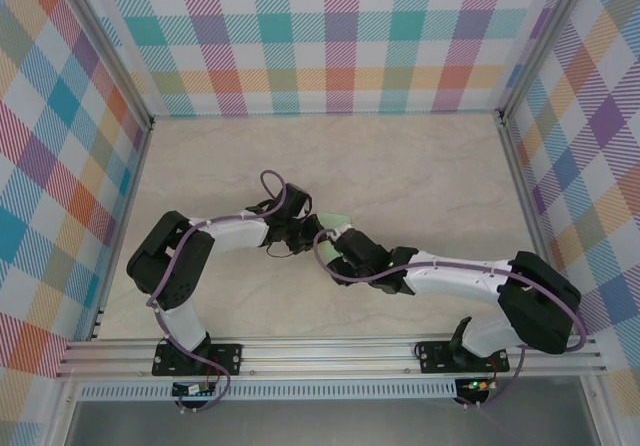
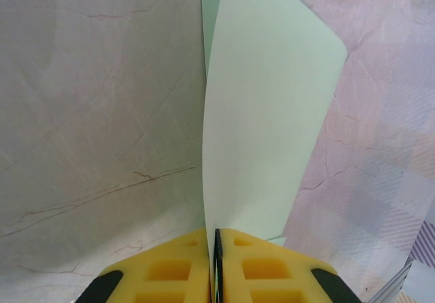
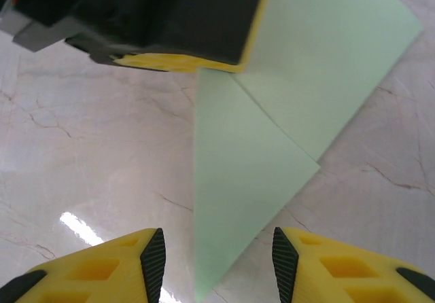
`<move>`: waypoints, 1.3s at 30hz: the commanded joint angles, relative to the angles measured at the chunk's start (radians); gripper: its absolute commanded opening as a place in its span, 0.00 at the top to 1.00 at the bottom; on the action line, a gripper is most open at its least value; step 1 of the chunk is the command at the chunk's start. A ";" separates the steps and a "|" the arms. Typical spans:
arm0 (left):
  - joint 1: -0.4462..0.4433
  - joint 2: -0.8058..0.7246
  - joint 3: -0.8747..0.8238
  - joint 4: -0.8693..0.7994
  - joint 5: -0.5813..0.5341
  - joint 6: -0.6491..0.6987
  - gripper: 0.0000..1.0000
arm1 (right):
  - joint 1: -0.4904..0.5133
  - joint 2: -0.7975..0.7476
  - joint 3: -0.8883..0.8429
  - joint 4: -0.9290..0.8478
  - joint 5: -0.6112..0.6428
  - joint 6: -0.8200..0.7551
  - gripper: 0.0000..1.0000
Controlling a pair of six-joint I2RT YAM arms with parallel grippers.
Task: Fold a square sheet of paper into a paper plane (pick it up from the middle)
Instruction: Turn over the paper at the center of the table, then fold the wing for the fifth time at the center of the table.
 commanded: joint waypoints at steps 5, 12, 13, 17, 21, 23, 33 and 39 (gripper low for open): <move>0.008 0.023 0.023 -0.009 0.025 -0.015 0.88 | 0.048 0.110 0.049 0.042 0.095 -0.083 0.53; 0.008 0.016 0.026 -0.023 0.027 -0.008 0.88 | 0.080 0.200 0.104 0.042 0.163 -0.107 0.54; 0.008 0.016 0.026 -0.025 0.027 -0.008 0.88 | 0.084 0.211 0.108 0.043 0.174 -0.111 0.55; 0.008 0.014 0.026 -0.029 0.028 -0.007 0.88 | 0.099 0.253 0.130 0.029 0.229 -0.114 0.59; 0.008 0.007 0.026 -0.037 0.025 -0.002 0.88 | 0.111 0.265 0.134 0.027 0.275 -0.106 0.60; 0.008 0.007 0.026 -0.040 0.025 -0.001 0.88 | 0.116 0.264 0.132 0.026 0.295 -0.102 0.63; 0.009 0.012 0.032 -0.044 0.024 -0.004 0.88 | 0.117 0.259 0.117 0.032 0.311 -0.085 0.79; 0.008 0.008 0.042 -0.062 0.018 -0.006 0.87 | 0.118 0.261 0.103 0.045 0.327 -0.066 0.89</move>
